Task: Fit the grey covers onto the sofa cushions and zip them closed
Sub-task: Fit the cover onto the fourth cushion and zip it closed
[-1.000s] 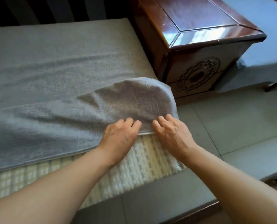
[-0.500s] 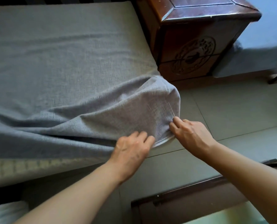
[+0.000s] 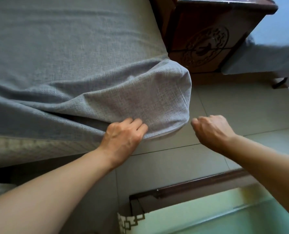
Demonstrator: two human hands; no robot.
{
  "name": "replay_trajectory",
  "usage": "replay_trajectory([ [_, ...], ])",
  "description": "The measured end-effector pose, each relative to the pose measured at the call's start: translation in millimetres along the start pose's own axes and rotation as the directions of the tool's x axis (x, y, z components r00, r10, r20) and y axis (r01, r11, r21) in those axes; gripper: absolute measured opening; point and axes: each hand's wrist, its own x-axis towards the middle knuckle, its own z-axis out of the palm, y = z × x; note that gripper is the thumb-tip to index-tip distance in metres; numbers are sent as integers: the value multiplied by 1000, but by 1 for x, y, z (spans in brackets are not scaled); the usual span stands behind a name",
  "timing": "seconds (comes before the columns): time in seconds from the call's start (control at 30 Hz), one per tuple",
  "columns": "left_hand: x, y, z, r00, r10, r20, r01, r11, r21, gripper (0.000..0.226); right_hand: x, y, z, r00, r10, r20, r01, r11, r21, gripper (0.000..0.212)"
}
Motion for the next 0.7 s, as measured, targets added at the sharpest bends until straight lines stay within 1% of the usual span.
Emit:
replay_trajectory([
  [0.03, -1, 1, 0, 1000, -1, 0, 1, 1000, -9, 15, 6, 0, -8, 999, 40, -19, -39, 998, 54, 15],
  [0.07, -1, 1, 0, 1000, -5, 0, 5, 1000, -24, 15, 11, -3, -11, 997, 48, -66, -43, 997, 67, 8],
  [0.1, -1, 1, 0, 1000, -16, 4, 16, 999, -35, 15, 14, -9, -16, 991, 48, -123, -43, 998, 45, 9],
  [0.17, 0, 2, -1, 999, -24, 30, 26, 998, -55, 15, 18, -17, -15, 976, 25, -215, -15, 999, 47, 33],
  [0.2, 1, 1, -2, 999, -25, 43, 28, 997, -69, 14, 19, -19, -16, 971, 26, -236, -21, 1000, 23, 39],
  [0.23, 2, 0, -2, 998, -24, 55, 28, 996, -83, 13, 21, -21, -16, 969, 13, -246, -11, 1000, 12, 39],
  [0.27, 3, -1, -1, 998, -19, 60, 24, 996, -89, 12, 22, -22, -18, 970, 9, -245, -8, 1000, 5, 36],
  [0.3, 4, -1, -1, 998, -18, 63, 23, 996, -89, 13, 23, -22, -19, 965, -27, -262, 26, 1000, -5, 28],
  [0.37, 7, -2, -1, 999, -7, 53, 12, 996, -85, 17, 20, -18, -13, 938, -118, -326, 128, 992, 9, 11],
  [0.4, 9, -1, -1, 999, 2, 46, 2, 997, -83, 19, 17, -15, -11, 925, -154, -348, 169, 985, 14, 13],
  [0.43, 10, 0, -1, 999, 6, 45, -3, 996, -85, 21, 14, -12, -6, 917, -179, -357, 197, 980, 15, 19],
  [0.47, 12, 2, 0, 999, 6, 42, -2, 996, -91, 22, 12, -10, -6, 926, -174, -335, 194, 981, 26, 23],
  [0.57, 15, 4, 3, 999, 21, 36, -18, 996, -88, 21, 16, -10, -6, 928, -176, -329, 199, 979, 39, 25],
  [0.7, 9, 3, 10, 992, 119, 31, -117, 991, -69, 17, 11, -19, 0, 946, -180, -269, 194, 981, 26, 26],
])
